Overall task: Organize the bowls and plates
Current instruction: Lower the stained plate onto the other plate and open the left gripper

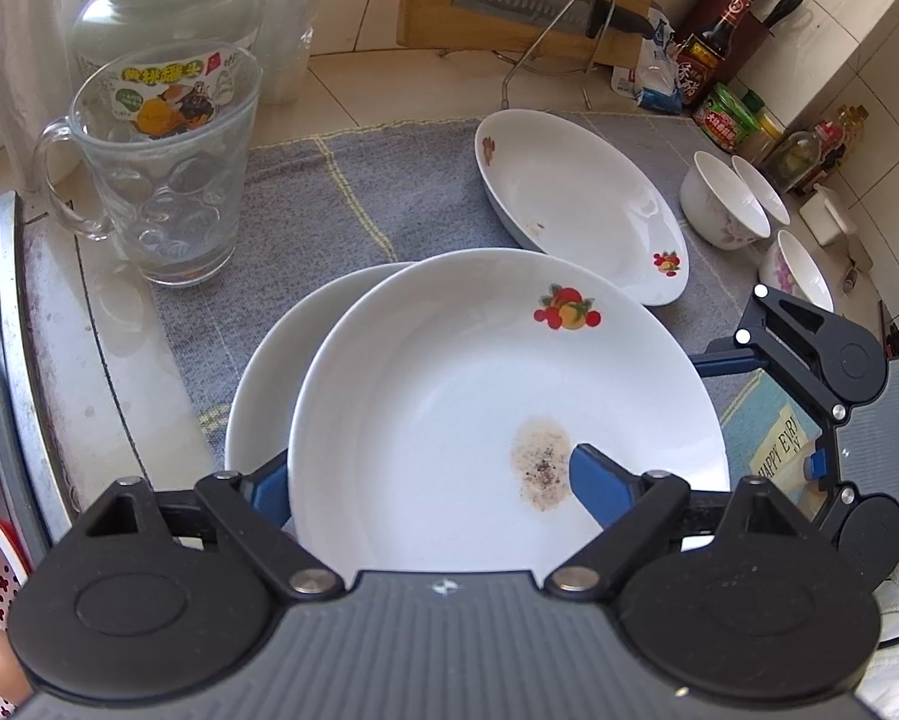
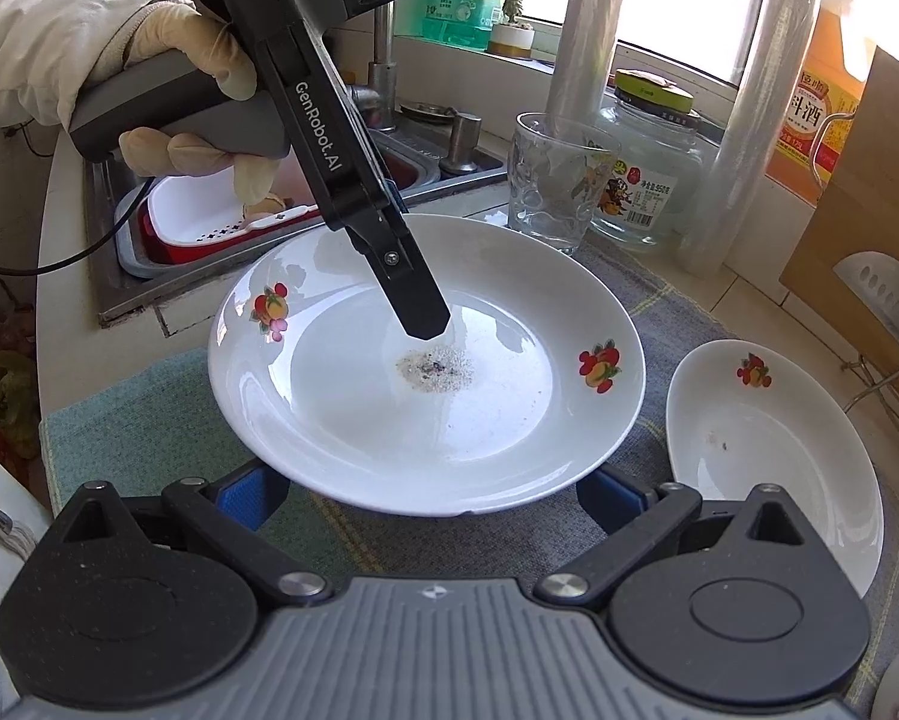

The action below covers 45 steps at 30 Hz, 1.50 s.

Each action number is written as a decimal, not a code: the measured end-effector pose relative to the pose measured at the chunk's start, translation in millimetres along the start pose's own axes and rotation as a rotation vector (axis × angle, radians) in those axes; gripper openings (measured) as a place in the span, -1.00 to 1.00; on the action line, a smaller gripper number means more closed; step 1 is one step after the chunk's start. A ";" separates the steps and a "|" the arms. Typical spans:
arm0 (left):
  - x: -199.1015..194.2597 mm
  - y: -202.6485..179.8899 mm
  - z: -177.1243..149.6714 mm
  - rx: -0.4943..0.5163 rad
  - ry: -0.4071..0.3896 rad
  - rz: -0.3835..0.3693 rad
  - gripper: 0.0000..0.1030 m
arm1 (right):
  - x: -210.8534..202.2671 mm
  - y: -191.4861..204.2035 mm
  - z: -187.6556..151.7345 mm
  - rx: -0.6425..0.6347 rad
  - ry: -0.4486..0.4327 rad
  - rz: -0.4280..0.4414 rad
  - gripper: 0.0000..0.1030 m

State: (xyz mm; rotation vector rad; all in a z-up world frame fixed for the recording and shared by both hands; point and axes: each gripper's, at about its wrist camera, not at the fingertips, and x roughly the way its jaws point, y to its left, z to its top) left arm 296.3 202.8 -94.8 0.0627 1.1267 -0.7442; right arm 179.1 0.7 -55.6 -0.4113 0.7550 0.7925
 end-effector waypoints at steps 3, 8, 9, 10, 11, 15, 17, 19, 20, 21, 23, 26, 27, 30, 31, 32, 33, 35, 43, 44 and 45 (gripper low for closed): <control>1.9 1.3 -1.6 -0.004 0.011 0.004 0.76 | -0.1 -0.5 -0.5 0.016 0.000 0.014 1.00; 4.7 1.5 -2.5 -0.005 0.020 0.019 0.76 | -1.1 -1.5 -1.2 0.039 -0.006 0.018 1.00; 5.3 1.5 -2.3 -0.004 0.025 0.023 0.76 | -1.6 -1.3 -1.3 0.042 -0.007 0.019 1.00; 5.9 1.1 -2.2 0.000 0.032 0.028 0.76 | -2.0 -1.2 -1.3 0.045 -0.010 0.019 1.00; 6.5 0.5 -2.1 0.003 0.037 0.035 0.76 | -2.3 -1.3 -1.5 0.051 -0.012 0.020 1.00; 8.0 -2.3 -1.5 0.013 0.053 0.058 0.76 | -3.3 -1.6 -2.7 0.069 -0.018 0.025 1.00; 8.2 -2.6 -0.7 0.012 0.059 0.064 0.76 | -3.7 -1.9 -3.1 0.072 -0.019 0.028 1.00; 6.5 -3.8 0.0 0.009 0.063 0.072 0.76 | -3.8 -2.3 -3.2 0.074 -0.018 0.031 1.00; 5.7 -4.6 0.1 0.012 0.064 0.076 0.76 | -3.9 -2.5 -3.3 0.075 -0.018 0.032 1.00; 4.2 -4.9 0.0 0.013 0.063 0.077 0.76 | -3.9 -2.4 -3.4 0.076 -0.019 0.034 1.00; 1.8 -3.6 -0.2 0.003 0.066 0.076 0.76 | -3.9 -2.5 -3.6 0.079 -0.021 0.039 1.00; -2.2 -0.3 -2.7 -0.017 0.061 0.071 0.76 | -2.3 -4.0 -3.6 0.095 -0.022 0.052 1.00; -4.4 0.3 -3.5 -0.025 0.057 0.068 0.76 | -1.4 -4.8 -3.6 0.099 -0.023 0.056 1.00; -10.7 0.6 -4.2 -0.037 0.043 0.076 0.76 | -4.7 -4.5 0.1 0.087 -0.068 0.072 1.00; -12.5 0.5 -4.0 -0.043 0.041 0.076 0.76 | -4.3 -3.5 3.8 0.077 -0.066 0.081 1.00; -14.2 0.0 -3.9 -0.044 0.039 0.082 0.76 | -2.3 -0.4 6.8 0.049 -0.060 0.072 1.00; -15.2 -1.3 -3.5 -0.035 0.036 0.094 0.76 | 0.3 3.4 8.4 0.015 -0.054 0.057 1.00; -15.3 -0.2 -4.0 -0.038 0.035 0.107 0.76 | 3.0 9.1 10.2 -0.022 -0.050 0.048 1.00; -21.2 1.3 -7.4 -0.042 0.011 0.140 0.76 | -0.2 3.8 12.3 0.016 -0.072 0.060 1.00; -21.9 0.9 -8.0 -0.031 0.007 0.151 0.76 | -0.2 2.5 11.8 0.022 -0.070 0.060 1.00; -23.3 1.0 -8.9 -0.022 0.000 0.147 0.75 | -0.3 1.4 11.0 0.026 -0.069 0.053 1.00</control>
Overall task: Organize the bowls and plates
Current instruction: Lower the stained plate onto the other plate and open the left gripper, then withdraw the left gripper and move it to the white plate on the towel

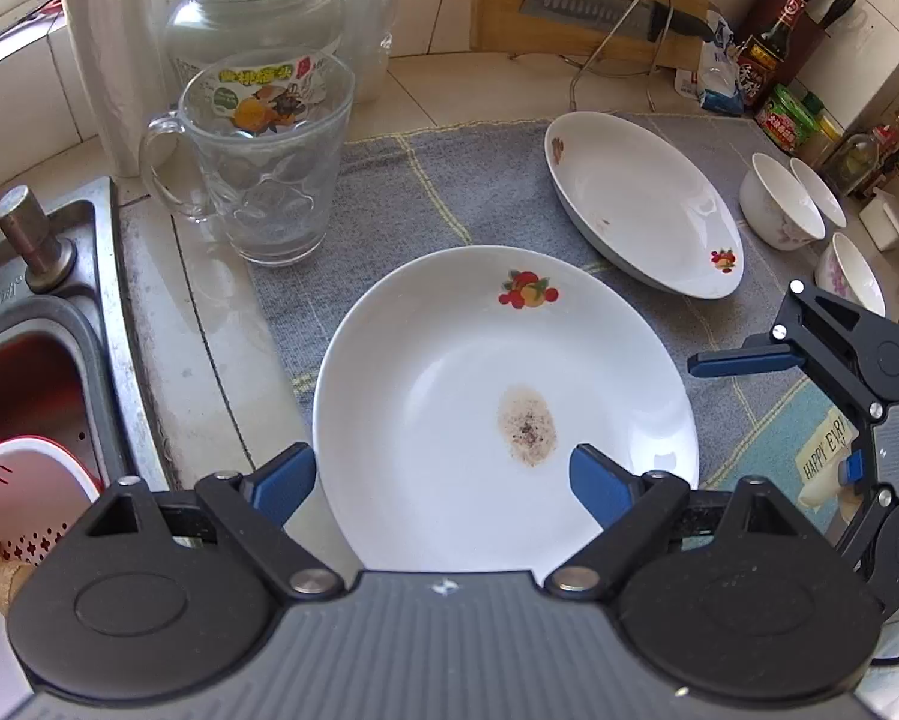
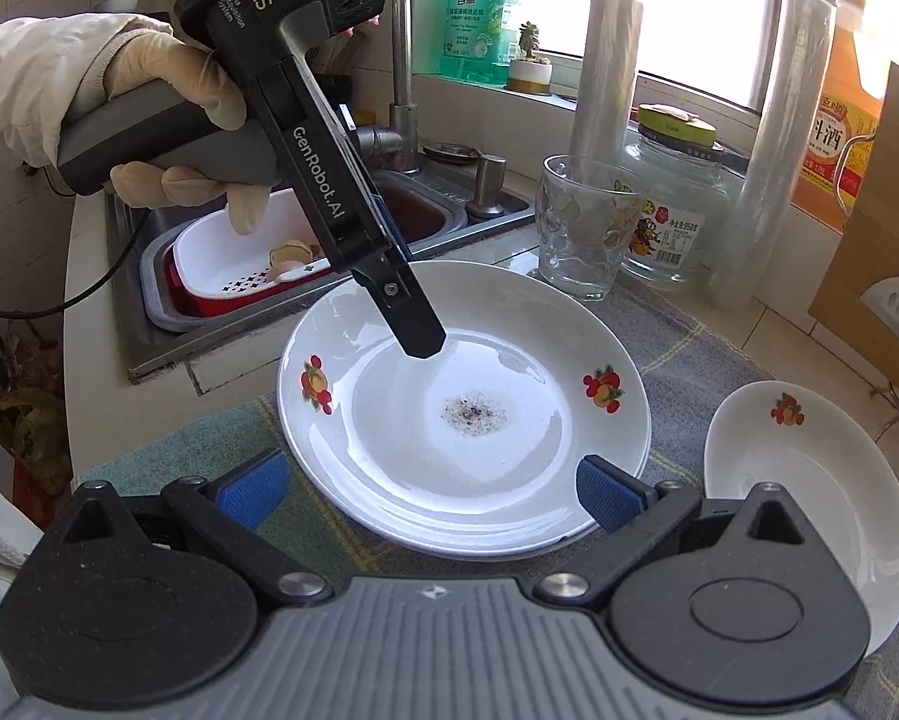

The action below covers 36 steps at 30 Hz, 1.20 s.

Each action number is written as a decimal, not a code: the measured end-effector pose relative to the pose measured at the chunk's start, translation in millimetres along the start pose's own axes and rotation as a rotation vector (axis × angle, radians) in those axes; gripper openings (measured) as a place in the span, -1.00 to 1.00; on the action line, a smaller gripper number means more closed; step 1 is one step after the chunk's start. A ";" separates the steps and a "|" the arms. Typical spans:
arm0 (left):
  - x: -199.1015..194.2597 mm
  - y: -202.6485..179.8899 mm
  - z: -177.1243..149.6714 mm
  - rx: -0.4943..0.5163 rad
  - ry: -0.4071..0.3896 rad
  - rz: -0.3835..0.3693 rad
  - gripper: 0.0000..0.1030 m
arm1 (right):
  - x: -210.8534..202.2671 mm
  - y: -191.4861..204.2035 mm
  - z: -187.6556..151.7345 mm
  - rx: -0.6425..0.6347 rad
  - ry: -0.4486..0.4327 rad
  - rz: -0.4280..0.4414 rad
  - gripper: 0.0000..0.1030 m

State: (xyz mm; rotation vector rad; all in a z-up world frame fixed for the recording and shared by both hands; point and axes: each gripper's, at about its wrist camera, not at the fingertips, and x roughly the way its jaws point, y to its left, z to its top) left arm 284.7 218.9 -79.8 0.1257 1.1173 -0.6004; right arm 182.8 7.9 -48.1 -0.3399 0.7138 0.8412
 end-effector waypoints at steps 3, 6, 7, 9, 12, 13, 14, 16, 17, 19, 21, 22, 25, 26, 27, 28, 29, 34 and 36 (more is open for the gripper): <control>-5.5 -4.4 -0.4 0.017 -0.036 -0.022 0.76 | -2.1 -2.6 -2.6 0.013 0.003 -0.025 1.00; -11.0 -22.0 -1.8 0.115 -0.103 0.014 0.78 | -6.9 -8.1 -6.5 0.042 0.007 -0.060 1.00; -11.1 -28.7 -2.0 0.143 -0.121 0.025 0.78 | -8.8 -10.7 -7.9 0.053 0.010 -0.076 1.00; -10.1 -41.4 -1.9 0.190 -0.150 0.026 0.79 | -13.8 -17.5 -11.5 0.070 0.014 -0.112 1.00; -6.3 -58.5 -0.4 0.228 -0.192 0.023 0.81 | -22.6 -29.6 -19.0 0.104 0.021 -0.169 1.00; -4.7 -62.9 0.1 0.233 -0.204 0.024 0.81 | -25.7 -34.0 -22.2 0.115 0.026 -0.190 1.00; -2.9 -67.5 1.2 0.236 -0.210 0.022 0.81 | -28.9 -38.6 -25.5 0.125 0.030 -0.211 1.00; 2.0 -75.9 5.4 0.229 -0.216 0.013 0.81 | -35.4 -48.2 -33.4 0.144 0.037 -0.239 1.00; 3.9 -79.1 7.1 0.225 -0.219 0.010 0.81 | -38.7 -53.9 -37.7 0.155 0.039 -0.249 1.00; 8.4 -85.8 10.2 0.211 -0.224 0.014 0.81 | -43.6 -63.3 -46.1 0.171 0.038 -0.272 1.00; 12.7 -92.4 15.0 0.199 -0.224 0.029 0.81 | -46.5 -73.5 -54.9 0.182 0.043 -0.300 1.00; 14.7 -96.2 17.5 0.190 -0.225 0.040 0.81 | -47.4 -78.3 -58.8 0.190 0.048 -0.313 1.00; 18.7 -106.1 27.3 0.171 -0.221 0.057 0.81 | -50.1 -94.2 -71.2 0.232 0.054 -0.341 1.00; 20.3 -109.4 31.1 0.174 -0.222 0.063 0.81 | -50.3 -100.3 -76.0 0.254 0.056 -0.341 1.00; 23.2 -113.0 35.8 0.174 -0.223 0.078 0.81 | -49.4 -104.8 -79.5 0.268 0.059 -0.344 1.00; 25.7 -115.3 40.0 0.173 -0.220 0.086 0.81 | -48.2 -109.3 -83.0 0.280 0.059 -0.343 1.00; 28.5 -117.8 44.7 0.170 -0.219 0.089 0.81 | -46.7 -113.8 -86.5 0.291 0.061 -0.335 1.00; 48.2 -129.2 69.8 0.187 -0.211 0.106 0.81 | -34.5 -126.6 -95.3 0.270 0.080 -0.314 1.00; 59.8 -130.7 82.0 0.178 -0.196 0.102 0.81 | -30.0 -131.0 -96.4 0.269 0.078 -0.307 1.00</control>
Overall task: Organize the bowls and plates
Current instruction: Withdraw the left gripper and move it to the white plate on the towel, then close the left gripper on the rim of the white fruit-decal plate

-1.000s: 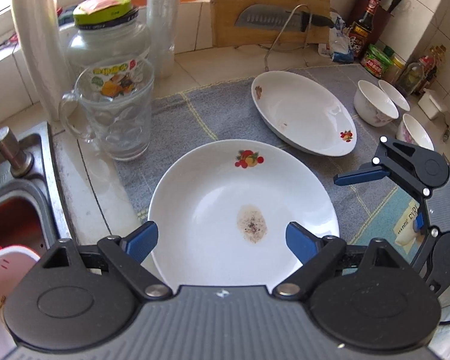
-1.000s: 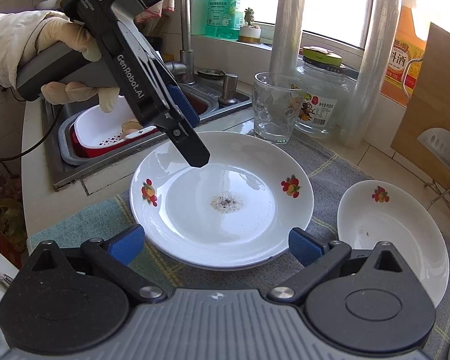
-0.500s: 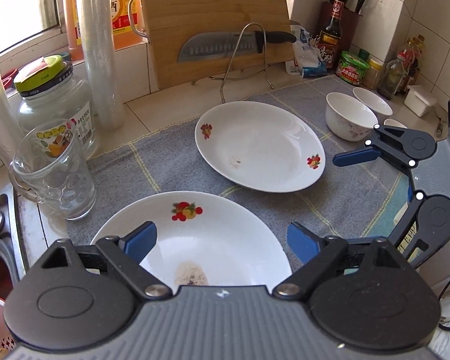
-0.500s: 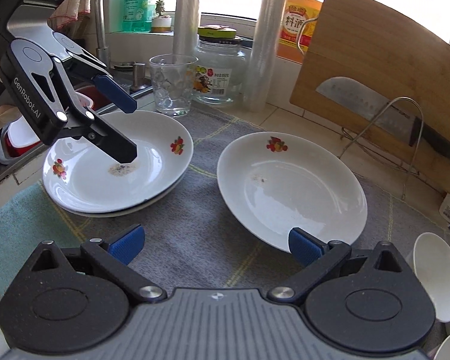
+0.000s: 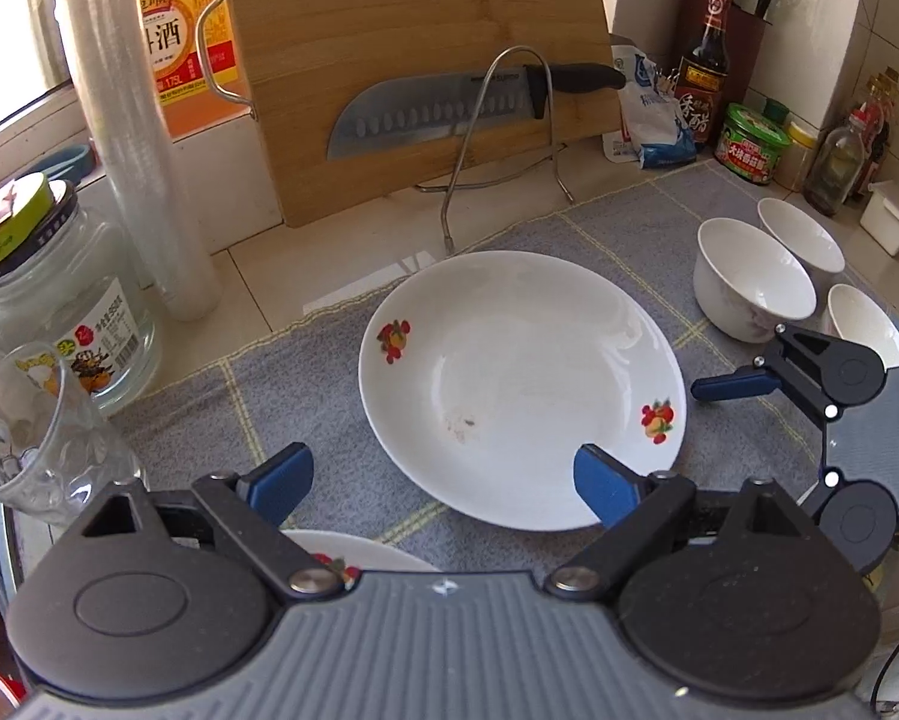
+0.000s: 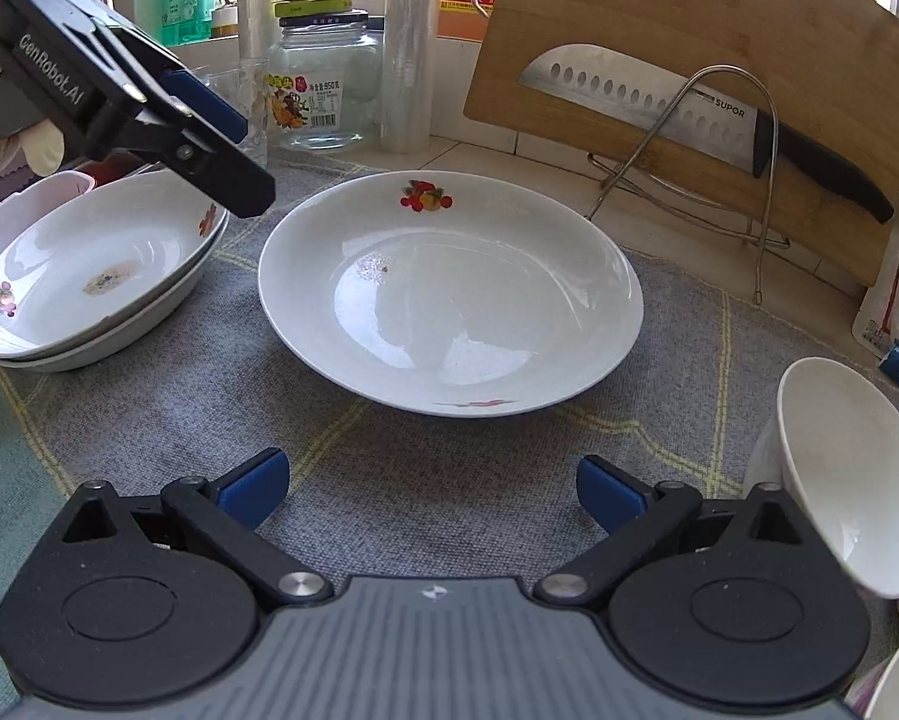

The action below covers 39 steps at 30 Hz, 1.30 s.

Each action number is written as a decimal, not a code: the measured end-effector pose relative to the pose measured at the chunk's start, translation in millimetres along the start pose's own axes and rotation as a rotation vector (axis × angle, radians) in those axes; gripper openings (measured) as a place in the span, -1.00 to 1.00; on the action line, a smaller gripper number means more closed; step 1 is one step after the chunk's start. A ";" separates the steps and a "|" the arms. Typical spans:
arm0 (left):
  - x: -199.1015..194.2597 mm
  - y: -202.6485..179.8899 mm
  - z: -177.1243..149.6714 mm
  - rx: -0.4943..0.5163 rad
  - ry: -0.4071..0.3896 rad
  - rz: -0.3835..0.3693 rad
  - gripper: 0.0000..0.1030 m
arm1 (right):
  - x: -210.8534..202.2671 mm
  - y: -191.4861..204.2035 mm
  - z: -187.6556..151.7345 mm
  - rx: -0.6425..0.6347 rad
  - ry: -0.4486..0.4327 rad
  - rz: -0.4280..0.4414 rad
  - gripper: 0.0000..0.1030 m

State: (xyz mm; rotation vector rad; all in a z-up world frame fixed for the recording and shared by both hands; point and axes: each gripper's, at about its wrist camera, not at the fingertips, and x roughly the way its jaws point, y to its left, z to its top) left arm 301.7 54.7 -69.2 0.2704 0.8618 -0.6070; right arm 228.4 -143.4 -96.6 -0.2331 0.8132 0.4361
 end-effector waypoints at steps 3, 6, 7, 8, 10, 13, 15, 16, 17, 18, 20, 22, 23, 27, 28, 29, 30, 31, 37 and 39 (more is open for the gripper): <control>18.9 -0.1 12.4 -0.010 0.022 -0.006 0.81 | 4.4 -4.2 -1.5 0.013 -0.016 0.030 1.00; 36.0 1.7 24.2 -0.015 0.037 -0.006 0.81 | 6.9 -7.0 -2.0 0.020 -0.035 0.034 1.00; 40.2 2.2 27.2 -0.014 0.042 -0.009 0.81 | 7.2 -7.3 -2.2 0.018 -0.040 0.036 1.00; 45.5 3.2 31.4 -0.011 0.049 -0.013 0.81 | 7.5 -7.6 -2.1 0.015 -0.043 0.038 1.00; 55.1 4.3 38.6 -0.002 0.064 -0.018 0.81 | 8.8 -9.0 -2.0 0.014 -0.051 0.040 1.00; 69.1 7.7 47.8 0.006 0.092 -0.034 0.81 | 11.7 -10.7 0.0 0.018 -0.056 0.037 1.00; 77.9 10.0 52.5 0.006 0.112 -0.052 0.81 | 14.2 -11.6 2.5 0.024 -0.061 0.032 1.00; 81.9 10.7 54.5 0.009 0.123 -0.063 0.81 | 15.4 -12.0 3.5 0.025 -0.062 0.030 1.00; 86.1 11.3 56.5 0.013 0.135 -0.071 0.80 | 17.1 -12.4 4.9 0.024 -0.063 0.030 1.00; 89.7 11.9 58.2 0.016 0.146 -0.079 0.77 | 18.5 -12.9 6.2 0.023 -0.062 0.032 1.00; 96.4 13.9 62.1 0.017 0.169 -0.096 0.77 | 20.2 -13.3 7.8 0.021 -0.062 0.034 1.00; 101.7 16.5 65.6 0.019 0.190 -0.117 0.76 | 20.7 -12.9 8.2 0.021 -0.062 0.033 1.00; 103.8 17.6 67.3 0.021 0.199 -0.123 0.75 | 20.7 -12.9 8.1 0.021 -0.063 0.034 1.00; 111.4 21.8 73.8 0.036 0.243 -0.163 0.61 | 21.8 -13.6 7.8 0.021 -0.074 0.033 1.00; 113.0 22.3 74.8 0.040 0.253 -0.175 0.60 | 21.9 -13.7 7.6 0.021 -0.076 0.032 1.00; 114.6 22.2 76.2 0.046 0.266 -0.182 0.59 | 22.2 -14.0 7.9 0.021 -0.077 0.032 1.00; 115.6 21.5 77.4 0.056 0.273 -0.185 0.57 | 22.6 -14.6 8.3 0.020 -0.077 0.033 1.00; 116.3 21.0 78.3 0.065 0.279 -0.194 0.56 | 22.6 -14.4 8.3 0.019 -0.077 0.034 1.00; 120.9 18.7 82.8 0.092 0.313 -0.224 0.55 | 24.9 -16.0 11.0 0.013 -0.078 0.036 1.00; 121.2 18.7 83.0 0.096 0.317 -0.226 0.55 | 25.8 -16.4 11.7 0.014 -0.079 0.033 1.00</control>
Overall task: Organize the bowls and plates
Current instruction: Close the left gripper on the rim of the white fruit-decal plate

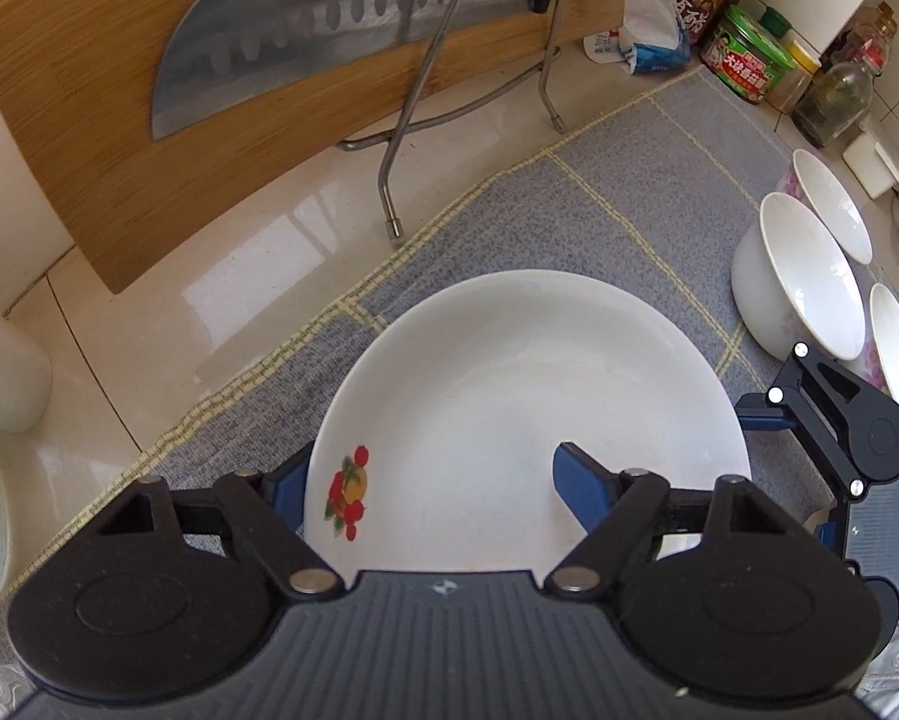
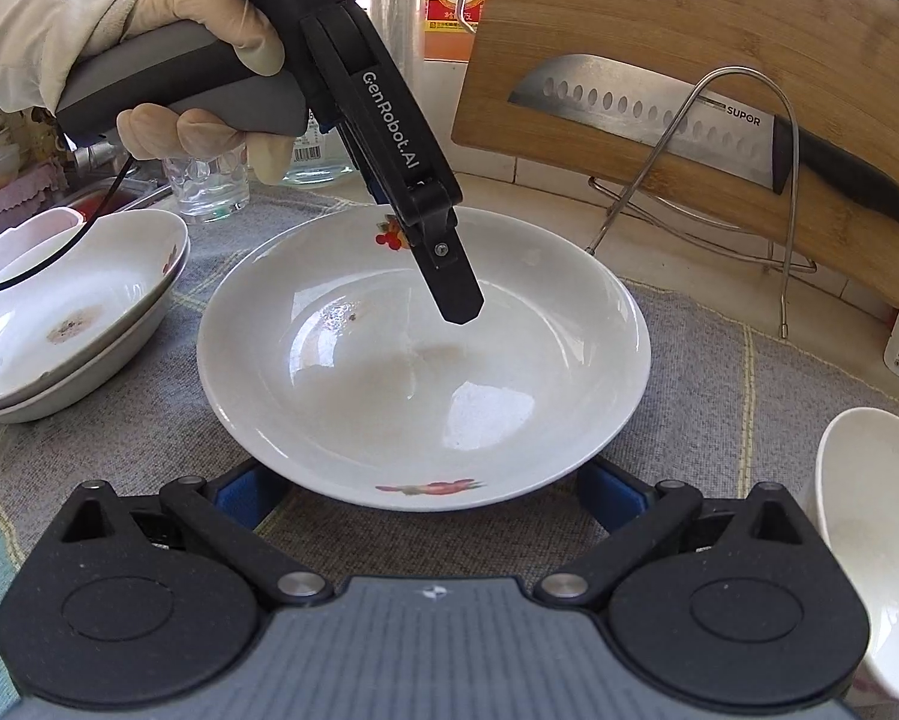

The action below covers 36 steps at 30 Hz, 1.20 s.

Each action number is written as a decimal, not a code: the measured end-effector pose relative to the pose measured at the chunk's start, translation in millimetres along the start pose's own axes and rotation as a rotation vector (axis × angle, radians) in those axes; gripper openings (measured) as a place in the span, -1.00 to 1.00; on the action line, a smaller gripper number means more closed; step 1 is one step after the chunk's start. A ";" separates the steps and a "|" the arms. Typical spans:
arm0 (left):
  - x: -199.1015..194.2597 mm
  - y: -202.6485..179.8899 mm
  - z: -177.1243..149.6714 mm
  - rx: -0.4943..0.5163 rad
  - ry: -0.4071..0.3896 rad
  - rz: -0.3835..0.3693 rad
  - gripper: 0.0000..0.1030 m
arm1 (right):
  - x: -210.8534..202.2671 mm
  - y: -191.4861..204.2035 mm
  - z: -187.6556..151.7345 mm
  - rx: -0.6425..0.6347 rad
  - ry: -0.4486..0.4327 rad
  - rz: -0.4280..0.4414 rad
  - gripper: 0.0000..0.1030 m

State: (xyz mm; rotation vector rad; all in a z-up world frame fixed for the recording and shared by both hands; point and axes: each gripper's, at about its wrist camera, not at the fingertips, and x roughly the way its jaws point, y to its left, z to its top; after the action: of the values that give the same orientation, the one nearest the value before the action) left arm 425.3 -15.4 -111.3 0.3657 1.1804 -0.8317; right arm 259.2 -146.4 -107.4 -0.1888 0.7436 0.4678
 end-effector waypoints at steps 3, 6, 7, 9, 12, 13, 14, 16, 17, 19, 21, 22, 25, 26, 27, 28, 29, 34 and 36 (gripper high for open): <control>0.5 0.0 0.0 0.003 0.004 -0.004 0.56 | 1.4 -0.6 1.2 -0.007 0.000 0.006 1.00; 0.5 0.2 -0.2 0.002 0.004 -0.008 0.55 | 2.2 0.1 3.1 -0.023 0.001 0.005 1.00; 0.7 0.1 0.2 0.003 0.005 -0.008 0.55 | 2.2 1.0 3.7 -0.030 0.001 0.003 1.00; 0.7 0.4 0.5 -0.001 0.003 -0.008 0.55 | 2.4 2.5 5.1 -0.037 0.005 -0.001 1.00; 0.6 0.0 -0.3 0.005 0.002 -0.007 0.55 | 3.2 2.2 6.2 -0.036 0.009 0.001 1.00; 0.4 -0.1 -0.4 0.006 0.002 -0.007 0.55 | 3.0 2.6 6.7 -0.037 0.012 0.000 1.00; 0.1 -0.1 -0.5 0.006 0.001 -0.007 0.55 | 3.1 2.6 7.5 -0.038 0.016 0.000 1.00; -0.7 -0.5 -1.0 0.005 -0.001 -0.006 0.55 | 3.3 2.5 8.6 -0.040 0.022 0.000 1.00; -0.9 -0.6 -1.2 0.005 -0.002 -0.005 0.55 | 2.8 2.3 9.0 -0.040 0.023 0.000 1.00; -1.7 -0.7 -2.4 0.001 -0.004 -0.004 0.55 | 1.0 1.6 10.4 -0.040 0.023 0.005 1.00; -3.0 -0.9 -3.6 -0.004 -0.007 -0.005 0.55 | -0.3 1.8 11.8 -0.042 0.028 0.010 1.00; -4.0 -1.3 -4.4 -0.005 -0.009 -0.005 0.55 | -1.3 2.4 12.1 -0.047 0.028 0.008 1.00; -8.8 -3.6 -7.0 -0.004 -0.015 -0.004 0.55 | -5.6 5.3 13.8 -0.061 0.029 0.005 1.00; -10.6 -4.2 -8.0 -0.004 -0.017 -0.005 0.55 | -7.2 6.2 14.6 -0.063 0.030 0.006 1.00; -12.9 -5.1 -9.5 -0.005 -0.021 -0.005 0.55 | -9.6 6.8 16.1 -0.065 0.030 0.010 1.00; -14.9 -6.1 -10.5 -0.007 -0.024 -0.003 0.55 | -11.5 7.6 17.2 -0.067 0.029 0.012 1.00; -17.2 -6.8 -11.7 -0.008 -0.029 -0.003 0.55 | -13.2 8.6 18.4 -0.070 0.029 0.012 1.00; -30.6 -12.2 -19.4 -0.014 -0.053 -0.001 0.55 | -24.7 16.1 22.4 -0.091 0.021 0.010 1.00; -36.1 -14.8 -22.6 -0.017 -0.061 0.002 0.55 | -29.9 19.4 24.2 -0.097 0.019 0.011 1.00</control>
State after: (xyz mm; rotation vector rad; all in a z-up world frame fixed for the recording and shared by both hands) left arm 394.5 3.2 -84.1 0.3256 1.1292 -0.8252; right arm 245.6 -131.6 -69.3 -0.2798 0.7413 0.5134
